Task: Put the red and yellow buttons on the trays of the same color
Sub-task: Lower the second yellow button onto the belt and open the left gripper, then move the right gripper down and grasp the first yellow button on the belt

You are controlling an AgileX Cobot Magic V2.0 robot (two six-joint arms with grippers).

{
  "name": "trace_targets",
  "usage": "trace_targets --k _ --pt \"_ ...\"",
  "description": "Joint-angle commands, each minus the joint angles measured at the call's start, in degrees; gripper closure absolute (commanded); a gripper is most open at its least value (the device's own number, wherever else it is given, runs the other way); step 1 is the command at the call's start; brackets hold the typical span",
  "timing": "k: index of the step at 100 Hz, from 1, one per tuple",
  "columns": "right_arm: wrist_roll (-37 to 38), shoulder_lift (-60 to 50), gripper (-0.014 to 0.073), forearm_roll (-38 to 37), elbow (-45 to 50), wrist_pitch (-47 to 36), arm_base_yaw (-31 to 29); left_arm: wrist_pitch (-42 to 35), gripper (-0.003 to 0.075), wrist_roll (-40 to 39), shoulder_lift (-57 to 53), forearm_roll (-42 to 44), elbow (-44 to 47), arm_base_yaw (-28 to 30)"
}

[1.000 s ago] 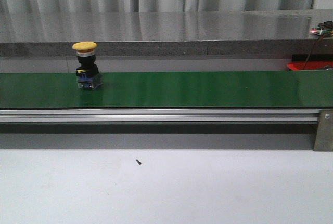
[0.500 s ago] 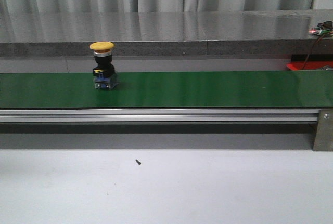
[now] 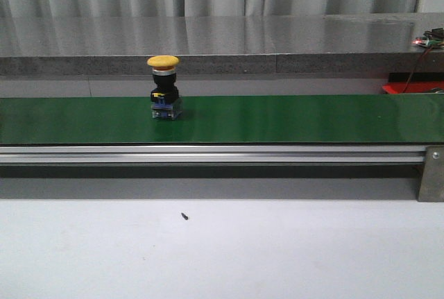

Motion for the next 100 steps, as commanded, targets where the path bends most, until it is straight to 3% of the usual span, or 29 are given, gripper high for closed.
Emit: trace_targets --k 1,21,41,62,71,88,100 --pt "-0.23 0.39 0.0651 0.21 -3.11 -0.74 -0.15 -1.4 0.074 -0.65 -4.09 1.11 0.66 -0.48" --pt "-3.36 6.54 0.0651 -0.09 -10.43 9.33 -0.15 -0.25 0.074 -2.86 -9.65 6.9 3.33 -0.48" --pt "-6.13 14.13 0.0651 3.02 -19.28 15.21 0.58 -0.15 0.074 -2.86 -11.05 7.24 3.48 -0.48" --pt "-7.16 22.96 0.0617 3.28 -27.2 17.89 7.12 -0.15 0.074 -2.86 -11.05 7.24 3.48 -0.48" --pt "-7.16 27.17 0.0515 3.28 -30.9 18.6 10.63 -0.15 0.074 -2.86 -11.05 7.24 3.48 -0.48" --pt "-7.16 36.75 0.0155 3.32 -38.4 19.74 16.91 -0.15 0.074 -2.86 -11.05 7.24 3.48 -0.48" --pt "-7.16 43.43 0.0027 3.32 -44.35 22.0 20.67 -0.15 0.074 -2.86 -11.05 7.24 3.48 -0.48"
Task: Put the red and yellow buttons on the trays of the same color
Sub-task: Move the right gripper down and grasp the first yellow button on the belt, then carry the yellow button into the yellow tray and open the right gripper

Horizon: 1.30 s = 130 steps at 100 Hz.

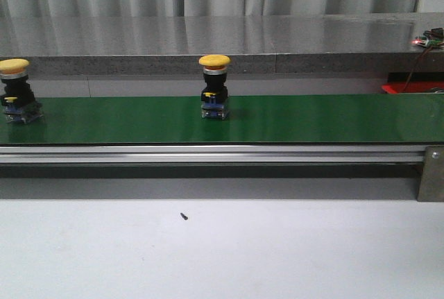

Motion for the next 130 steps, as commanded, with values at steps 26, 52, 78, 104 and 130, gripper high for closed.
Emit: trace_targets --k 26,52,78,104,130 --pt "-0.79 18.13 0.0023 1.06 -20.4 7.85 6.48 -2.93 0.074 -0.52 -0.08 -0.8 -1.45 -0.48" --pt "-1.78 29.06 0.0023 4.79 -32.11 10.85 6.54 -2.93 0.074 -0.52 -0.08 -0.8 -1.45 -0.48" --pt "-3.65 34.85 0.0023 8.23 -35.99 11.21 6.54 -2.93 0.074 -0.52 -0.08 -0.8 -1.45 -0.48" --pt "-4.75 38.59 0.0097 6.46 -36.19 9.87 6.54 -2.93 0.074 -0.52 -0.08 -0.8 -1.45 -0.48" --pt "-4.7 38.17 0.0414 4.88 -36.19 11.07 6.25 -2.93 0.074 -0.52 -0.08 -0.8 -1.45 -0.48"
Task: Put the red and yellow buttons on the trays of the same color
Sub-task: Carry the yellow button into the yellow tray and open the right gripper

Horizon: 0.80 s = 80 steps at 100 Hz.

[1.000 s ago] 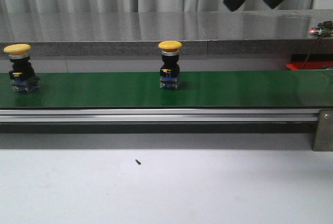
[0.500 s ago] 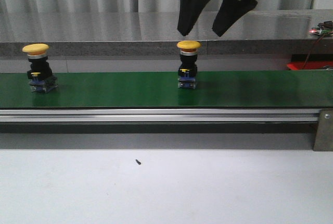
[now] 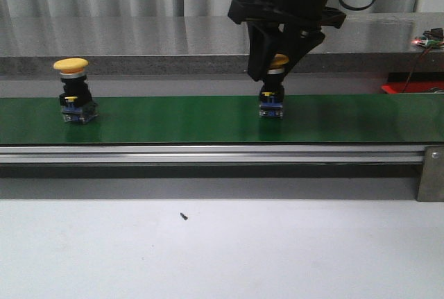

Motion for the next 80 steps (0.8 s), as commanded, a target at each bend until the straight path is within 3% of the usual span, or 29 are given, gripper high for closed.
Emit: trace_targets --k 1,12,33,80 --pt "-0.72 -3.87 0.0428 -0.05 -1.87 -0.58 -0.26 -2.93 0.074 -0.52 -0.08 -0.8 -1.45 -0.48" --pt "-0.72 -5.18 0.0482 -0.25 -1.87 -0.04 -0.26 -2.93 0.074 -0.52 -0.08 -0.8 -1.45 -0.48" --pt "-0.16 -11.09 0.0483 -0.25 -0.13 1.26 -4.32 -2.93 0.074 -0.52 -0.08 -0.8 -1.45 -0.48" --pt "-0.09 -27.41 0.0483 -0.25 19.33 -3.25 -28.22 -2.93 0.074 -0.52 -0.08 -0.8 -1.45 -0.48"
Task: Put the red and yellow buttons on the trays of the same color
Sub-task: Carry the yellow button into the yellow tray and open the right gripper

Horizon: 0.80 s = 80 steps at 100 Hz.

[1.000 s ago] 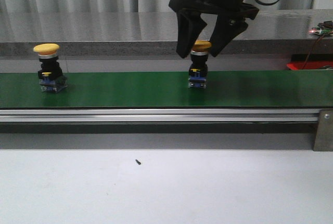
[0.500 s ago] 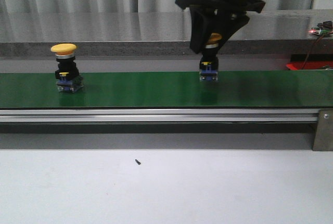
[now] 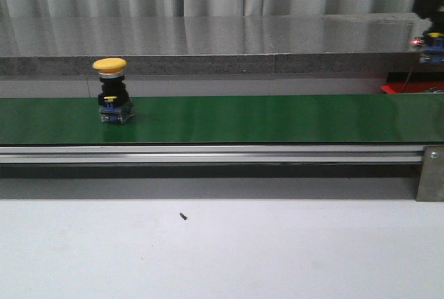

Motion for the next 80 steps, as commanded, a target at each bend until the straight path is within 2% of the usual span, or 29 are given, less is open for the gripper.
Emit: trace_targets --k 1,21,42,58,80 --pt "-0.2 -4.9 0.0483 0.37 2.73 -4.0 -4.19 -2.93 0.074 -0.52 -0.08 -0.8 -1.45 -0.48" --pt "-0.2 -6.29 0.0483 0.44 9.17 -7.82 -11.14 -2.93 0.074 -0.52 -0.08 -0.8 -1.45 -0.48" --pt "-0.2 -6.11 0.0483 1.45 15.13 -13.51 -15.55 -2.93 0.074 -0.52 -0.08 -0.8 -1.45 -0.48" --pt "-0.2 -4.89 0.0483 3.99 19.26 -20.62 -17.54 -2.93 0.074 -0.52 -0.08 -0.8 -1.45 -0.48" --pt "-0.2 0.95 0.0483 6.97 19.95 -22.71 -18.07 -2.93 0.074 -0.52 -0.08 -0.8 -1.45 -0.48"
